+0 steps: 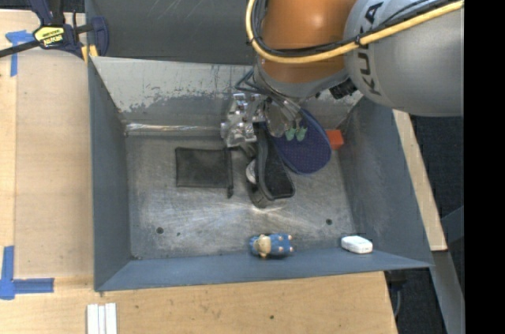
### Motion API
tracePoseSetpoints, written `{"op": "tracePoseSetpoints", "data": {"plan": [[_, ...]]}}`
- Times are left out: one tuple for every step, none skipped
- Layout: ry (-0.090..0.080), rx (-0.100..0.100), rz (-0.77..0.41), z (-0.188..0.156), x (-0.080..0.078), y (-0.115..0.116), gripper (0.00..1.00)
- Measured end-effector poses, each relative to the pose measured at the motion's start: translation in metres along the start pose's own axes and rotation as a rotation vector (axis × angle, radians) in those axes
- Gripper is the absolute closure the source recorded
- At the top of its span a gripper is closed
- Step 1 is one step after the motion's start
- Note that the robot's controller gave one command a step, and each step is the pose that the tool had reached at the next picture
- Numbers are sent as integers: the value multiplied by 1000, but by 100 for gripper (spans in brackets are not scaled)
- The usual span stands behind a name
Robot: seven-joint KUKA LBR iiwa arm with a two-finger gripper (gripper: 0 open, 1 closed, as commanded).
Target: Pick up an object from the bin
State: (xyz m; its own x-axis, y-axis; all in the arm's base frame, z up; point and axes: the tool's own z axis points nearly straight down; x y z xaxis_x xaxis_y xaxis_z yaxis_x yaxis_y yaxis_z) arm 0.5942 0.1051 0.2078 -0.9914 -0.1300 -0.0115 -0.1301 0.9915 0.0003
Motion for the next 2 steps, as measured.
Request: {"op": "tracePoseSetpoints", "data": {"plan": [[14, -4, -422, 97, 13, 76, 100], [11, -3, -417, 95, 12, 74, 0]]}}
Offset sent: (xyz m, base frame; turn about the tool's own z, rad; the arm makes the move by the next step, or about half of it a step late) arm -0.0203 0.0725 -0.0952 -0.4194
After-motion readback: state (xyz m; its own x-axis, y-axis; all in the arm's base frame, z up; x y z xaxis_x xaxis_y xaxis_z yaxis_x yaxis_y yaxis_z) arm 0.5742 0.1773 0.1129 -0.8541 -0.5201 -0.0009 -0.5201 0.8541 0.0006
